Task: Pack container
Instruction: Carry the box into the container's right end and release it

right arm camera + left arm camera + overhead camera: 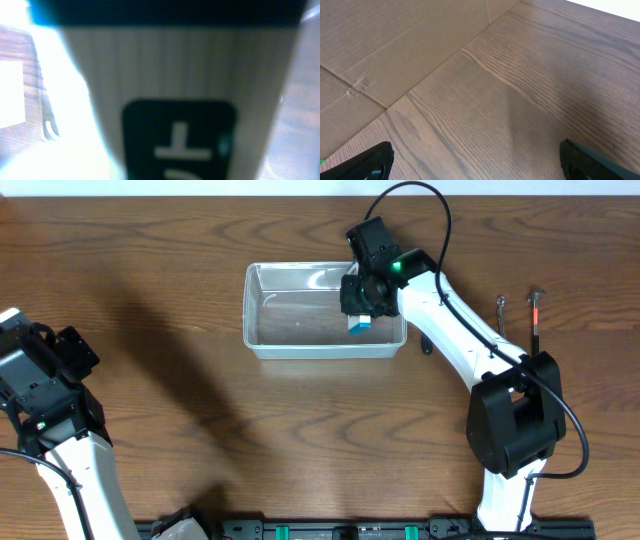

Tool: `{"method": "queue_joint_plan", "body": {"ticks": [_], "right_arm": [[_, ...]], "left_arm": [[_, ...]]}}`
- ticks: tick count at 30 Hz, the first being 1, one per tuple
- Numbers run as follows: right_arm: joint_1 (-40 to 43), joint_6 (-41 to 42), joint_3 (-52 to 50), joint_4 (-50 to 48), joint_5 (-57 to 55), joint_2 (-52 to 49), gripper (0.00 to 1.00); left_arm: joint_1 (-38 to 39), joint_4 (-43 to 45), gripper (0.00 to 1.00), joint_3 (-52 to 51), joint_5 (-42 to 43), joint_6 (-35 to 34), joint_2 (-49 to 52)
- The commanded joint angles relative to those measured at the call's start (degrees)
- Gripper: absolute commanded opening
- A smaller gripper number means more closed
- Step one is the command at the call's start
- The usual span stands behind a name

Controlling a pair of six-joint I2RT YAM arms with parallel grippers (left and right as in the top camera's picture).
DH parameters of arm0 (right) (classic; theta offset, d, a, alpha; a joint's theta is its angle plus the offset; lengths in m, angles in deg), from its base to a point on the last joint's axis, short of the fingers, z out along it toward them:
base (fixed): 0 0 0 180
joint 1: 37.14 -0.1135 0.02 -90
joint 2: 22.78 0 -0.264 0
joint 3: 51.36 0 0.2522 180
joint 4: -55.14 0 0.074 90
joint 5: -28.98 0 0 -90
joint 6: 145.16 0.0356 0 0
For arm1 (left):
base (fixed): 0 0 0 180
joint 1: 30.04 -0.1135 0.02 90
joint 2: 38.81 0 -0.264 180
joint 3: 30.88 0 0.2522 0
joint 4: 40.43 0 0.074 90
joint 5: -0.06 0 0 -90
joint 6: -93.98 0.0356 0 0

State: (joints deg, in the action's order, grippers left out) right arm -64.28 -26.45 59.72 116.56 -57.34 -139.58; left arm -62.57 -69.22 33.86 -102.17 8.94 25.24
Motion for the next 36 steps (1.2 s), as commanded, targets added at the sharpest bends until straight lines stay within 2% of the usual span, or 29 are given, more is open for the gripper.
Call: {"method": "queue_joint_plan", "body": {"ticks": [1, 12, 27, 36], "right_arm": [[0.24, 2.58, 0.15, 1.29, -1.95, 0.42, 0.07], [0.46, 5.11, -0.2, 1.64, -7.56, 0.39, 0.09], [1.73, 4.85, -2.43, -1.86, -5.77, -3.5, 0.08], [2.95, 3.78, -2.43, 1.25, -7.13, -3.72, 0.05]], "left_arm": [[-0.28, 0.02, 0.98, 1.01, -0.46, 0.79, 0.31], [-0.28, 0.02, 0.98, 1.01, -0.46, 0.81, 0.31], [-0.28, 0.02, 0.98, 1.01, -0.46, 0.79, 0.31], [-0.28, 0.02, 0.98, 1.01, -0.46, 0.79, 0.31]]}}
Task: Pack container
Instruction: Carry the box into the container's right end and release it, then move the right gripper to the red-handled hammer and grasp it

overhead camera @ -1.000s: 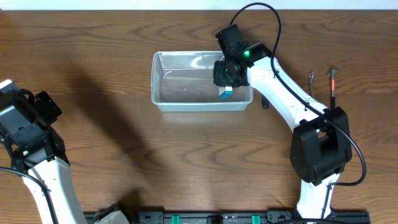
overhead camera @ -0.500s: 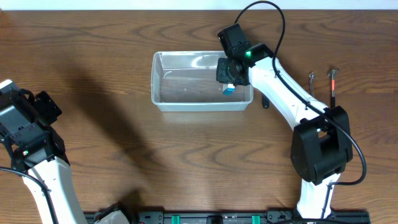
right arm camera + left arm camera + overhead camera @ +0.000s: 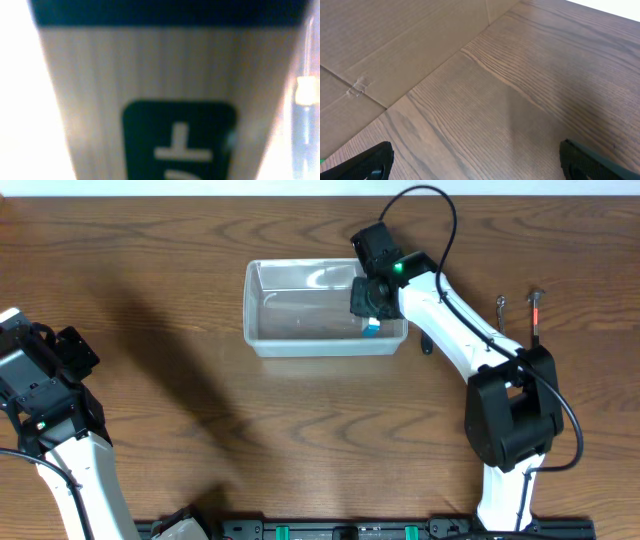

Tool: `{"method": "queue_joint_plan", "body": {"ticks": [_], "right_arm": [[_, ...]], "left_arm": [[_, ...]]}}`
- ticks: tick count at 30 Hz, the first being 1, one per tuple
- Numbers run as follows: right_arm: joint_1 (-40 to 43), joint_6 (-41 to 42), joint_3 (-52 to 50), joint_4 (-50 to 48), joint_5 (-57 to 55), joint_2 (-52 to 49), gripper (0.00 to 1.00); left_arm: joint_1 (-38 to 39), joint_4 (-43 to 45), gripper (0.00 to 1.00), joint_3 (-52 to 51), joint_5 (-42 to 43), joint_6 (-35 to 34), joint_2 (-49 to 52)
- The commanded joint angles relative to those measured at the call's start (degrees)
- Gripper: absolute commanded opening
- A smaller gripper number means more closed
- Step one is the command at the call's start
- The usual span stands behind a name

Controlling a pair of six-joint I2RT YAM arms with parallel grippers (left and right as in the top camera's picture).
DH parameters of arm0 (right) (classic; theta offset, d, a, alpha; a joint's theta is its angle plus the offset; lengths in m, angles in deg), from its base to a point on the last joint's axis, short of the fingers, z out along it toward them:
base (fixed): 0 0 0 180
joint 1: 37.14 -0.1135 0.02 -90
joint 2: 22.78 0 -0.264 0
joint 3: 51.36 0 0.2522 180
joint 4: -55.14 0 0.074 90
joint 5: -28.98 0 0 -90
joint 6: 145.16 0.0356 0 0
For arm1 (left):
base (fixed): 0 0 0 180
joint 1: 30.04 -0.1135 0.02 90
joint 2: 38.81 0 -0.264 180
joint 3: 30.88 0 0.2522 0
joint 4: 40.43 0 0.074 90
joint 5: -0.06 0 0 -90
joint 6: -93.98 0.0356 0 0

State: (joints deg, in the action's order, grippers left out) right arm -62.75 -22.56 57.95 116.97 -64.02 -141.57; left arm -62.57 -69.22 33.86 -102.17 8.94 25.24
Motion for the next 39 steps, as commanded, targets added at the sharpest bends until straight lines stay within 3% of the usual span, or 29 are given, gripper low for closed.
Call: {"method": "queue_joint_plan", "body": {"ticks": [1, 9, 12, 17, 30, 39], "right_arm": [[1.44, -0.15, -0.66, 1.46, -0.44, -1.73, 0.04], [1.44, -1.38, -0.66, 3.76, -1.09, -1.73, 0.04], [1.42, -2.38, -0.63, 3.82, -1.49, -1.73, 0.11], [1.27, -4.42, -0.63, 3.08, -1.49, -1.73, 0.36], [1.22, -11.69, 3.61, -1.03, -1.53, 3.85, 0.41], [6.19, -12.76, 4.48, 1.81, -6.91, 14.64, 0.57]], "left_arm": [[-0.28, 0.02, 0.98, 1.01, -0.46, 0.79, 0.31], [-0.28, 0.02, 0.98, 1.01, -0.46, 0.79, 0.31], [-0.28, 0.02, 0.98, 1.01, -0.46, 0.79, 0.31], [-0.28, 0.02, 0.98, 1.01, -0.46, 0.79, 0.31], [-0.28, 0.02, 0.98, 1.01, -0.46, 0.79, 0.31], [-0.28, 0.02, 0.98, 1.01, -0.46, 0.79, 0.31]]}}
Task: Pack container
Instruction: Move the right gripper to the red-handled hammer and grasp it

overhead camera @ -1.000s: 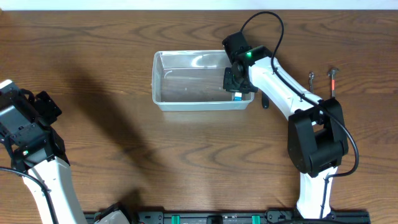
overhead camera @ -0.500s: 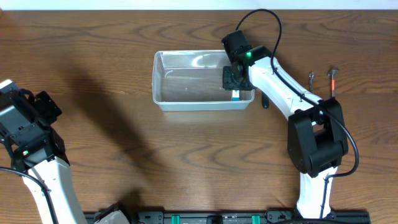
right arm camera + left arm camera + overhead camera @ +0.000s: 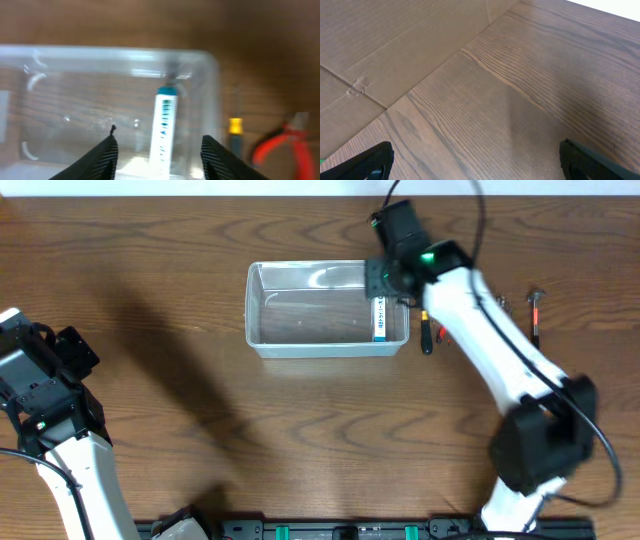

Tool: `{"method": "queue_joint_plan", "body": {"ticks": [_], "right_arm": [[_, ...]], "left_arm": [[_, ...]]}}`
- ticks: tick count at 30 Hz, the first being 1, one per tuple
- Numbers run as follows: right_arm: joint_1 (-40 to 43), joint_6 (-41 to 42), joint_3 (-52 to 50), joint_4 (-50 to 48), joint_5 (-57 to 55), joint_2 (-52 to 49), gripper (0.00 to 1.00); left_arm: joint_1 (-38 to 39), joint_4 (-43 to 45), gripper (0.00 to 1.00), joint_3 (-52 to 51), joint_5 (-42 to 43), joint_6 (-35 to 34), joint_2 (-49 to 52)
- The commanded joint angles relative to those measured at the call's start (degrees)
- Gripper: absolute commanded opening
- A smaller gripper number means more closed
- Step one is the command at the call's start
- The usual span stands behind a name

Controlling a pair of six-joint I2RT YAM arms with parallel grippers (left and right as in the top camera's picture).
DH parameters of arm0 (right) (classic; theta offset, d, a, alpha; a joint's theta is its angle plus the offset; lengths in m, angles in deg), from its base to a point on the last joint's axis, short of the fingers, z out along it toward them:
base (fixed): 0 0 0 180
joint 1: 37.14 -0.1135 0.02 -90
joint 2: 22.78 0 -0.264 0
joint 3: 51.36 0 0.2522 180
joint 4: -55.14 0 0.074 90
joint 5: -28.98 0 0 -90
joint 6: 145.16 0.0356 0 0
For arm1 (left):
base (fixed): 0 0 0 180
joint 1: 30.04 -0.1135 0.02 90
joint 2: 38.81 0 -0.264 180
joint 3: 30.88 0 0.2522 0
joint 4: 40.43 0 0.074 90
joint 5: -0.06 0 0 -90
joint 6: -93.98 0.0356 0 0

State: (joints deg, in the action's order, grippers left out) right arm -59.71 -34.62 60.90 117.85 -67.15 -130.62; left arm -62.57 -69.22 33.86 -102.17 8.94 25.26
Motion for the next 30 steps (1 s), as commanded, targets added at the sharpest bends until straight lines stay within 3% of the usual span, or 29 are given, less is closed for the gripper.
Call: {"method": "queue_joint_plan", "body": {"ticks": [1, 8, 12, 23, 30], "right_arm": [[4.92, -0.7, 1.53, 2.29, -4.68, 4.61, 0.59], [21.09, -2.08, 0.2, 9.6, -6.43, 4.63, 0.68], [30.12, -3.54, -2.49, 9.6, -1.49, 1.75, 0.63], [37.59, -15.76, -4.55, 3.74, -1.16, -9.64, 0.69], [41.72, -17.51, -4.55, 0.61, -0.7, -12.96, 0.69]], "left_arm": [[-0.28, 0.02, 0.98, 1.01, -0.46, 0.81, 0.28], [-0.28, 0.02, 0.98, 1.01, -0.46, 0.79, 0.28], [-0.28, 0.02, 0.98, 1.01, -0.46, 0.79, 0.28], [-0.28, 0.02, 0.98, 1.01, -0.46, 0.79, 0.28], [-0.28, 0.02, 0.98, 1.01, -0.46, 0.79, 0.28]]}}
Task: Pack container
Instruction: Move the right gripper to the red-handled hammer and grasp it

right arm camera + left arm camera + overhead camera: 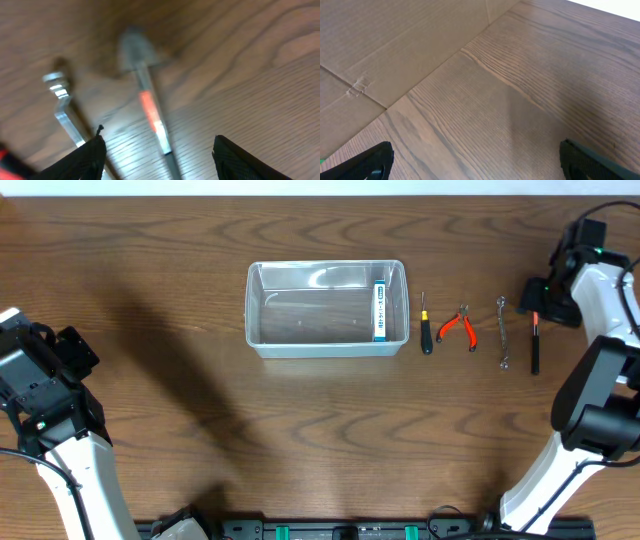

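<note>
The clear plastic container [325, 308] stands on the table at the back centre. A long white pack with a blue end [379, 311] lies inside it against the right wall. My right gripper [536, 297] is far to the right, open [160, 162], just above a thin tool with a red band [150, 110] [534, 340]. A silver wrench [65, 117] lies beside that tool. My left gripper [475, 167] is open over bare wood at the near left, holding nothing.
To the right of the container lie in a row a small black-handled screwdriver [426, 326], red pliers [460, 326], the wrench [503, 332] and the red-banded tool. A cardboard wall [395, 45] stands beyond the left gripper.
My right gripper has moved from above the container's right end to the far right, over the red-banded tool, still open. The white pack stays in the container. The left arm has not moved.
My right gripper held the white and blue pack over the container's right end, then lower inside it. A second ago the pack lay in the container with the gripper open above. Now the gripper is over the tools at the right.
</note>
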Tool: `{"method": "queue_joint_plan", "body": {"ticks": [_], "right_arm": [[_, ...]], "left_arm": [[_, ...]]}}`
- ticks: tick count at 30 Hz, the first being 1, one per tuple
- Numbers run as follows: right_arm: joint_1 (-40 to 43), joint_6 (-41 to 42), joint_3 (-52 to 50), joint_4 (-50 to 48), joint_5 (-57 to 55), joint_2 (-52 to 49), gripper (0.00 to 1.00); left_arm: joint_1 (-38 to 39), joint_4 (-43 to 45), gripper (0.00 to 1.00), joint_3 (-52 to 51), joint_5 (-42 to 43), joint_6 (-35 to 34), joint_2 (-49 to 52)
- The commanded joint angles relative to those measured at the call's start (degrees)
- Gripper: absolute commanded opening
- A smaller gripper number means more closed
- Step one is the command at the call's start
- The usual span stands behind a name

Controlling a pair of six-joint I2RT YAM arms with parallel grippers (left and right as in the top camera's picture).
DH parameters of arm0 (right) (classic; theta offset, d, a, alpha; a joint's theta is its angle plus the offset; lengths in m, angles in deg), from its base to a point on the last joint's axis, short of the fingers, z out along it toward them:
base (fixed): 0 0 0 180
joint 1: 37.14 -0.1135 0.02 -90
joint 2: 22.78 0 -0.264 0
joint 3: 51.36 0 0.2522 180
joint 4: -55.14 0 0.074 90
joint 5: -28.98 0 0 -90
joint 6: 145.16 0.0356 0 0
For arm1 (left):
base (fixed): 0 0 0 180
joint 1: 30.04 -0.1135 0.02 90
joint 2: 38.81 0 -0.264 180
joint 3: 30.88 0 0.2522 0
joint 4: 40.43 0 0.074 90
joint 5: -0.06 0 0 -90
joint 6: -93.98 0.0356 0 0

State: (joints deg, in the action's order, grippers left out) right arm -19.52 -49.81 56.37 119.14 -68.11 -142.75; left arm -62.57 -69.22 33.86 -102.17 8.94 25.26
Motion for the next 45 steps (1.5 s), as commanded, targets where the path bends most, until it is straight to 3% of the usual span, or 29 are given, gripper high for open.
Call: {"method": "queue_joint_plan", "body": {"ticks": [1, 5, 14, 30, 37, 45], "right_arm": [[2.05, -2.84, -0.02, -1.07, 1.03, -1.25, 0.66], [2.8, -5.07, -0.02, -1.42, 3.61, -3.13, 0.55], [1.14, -5.42, -0.02, -3.61, 5.18, -7.23, 0.54], [1.14, -4.98, 0.0, -4.33, 5.25, -8.52, 0.04], [1.03, -4.98, 4.04, 0.9, 5.2, -4.94, 0.01], [-6.36, -9.42, 7.93, 2.73, 12.55, 10.03, 0.01]], "left_arm": [[-0.28, 0.02, 0.98, 1.01, -0.46, 0.79, 0.28], [-0.28, 0.02, 0.98, 1.01, -0.46, 0.81, 0.28], [-0.28, 0.02, 0.98, 1.01, -0.46, 0.79, 0.28], [-0.28, 0.02, 0.98, 1.01, -0.46, 0.79, 0.28], [-0.28, 0.02, 0.98, 1.01, -0.46, 0.81, 0.28], [-0.28, 0.02, 0.98, 1.01, -0.46, 0.79, 0.28]]}}
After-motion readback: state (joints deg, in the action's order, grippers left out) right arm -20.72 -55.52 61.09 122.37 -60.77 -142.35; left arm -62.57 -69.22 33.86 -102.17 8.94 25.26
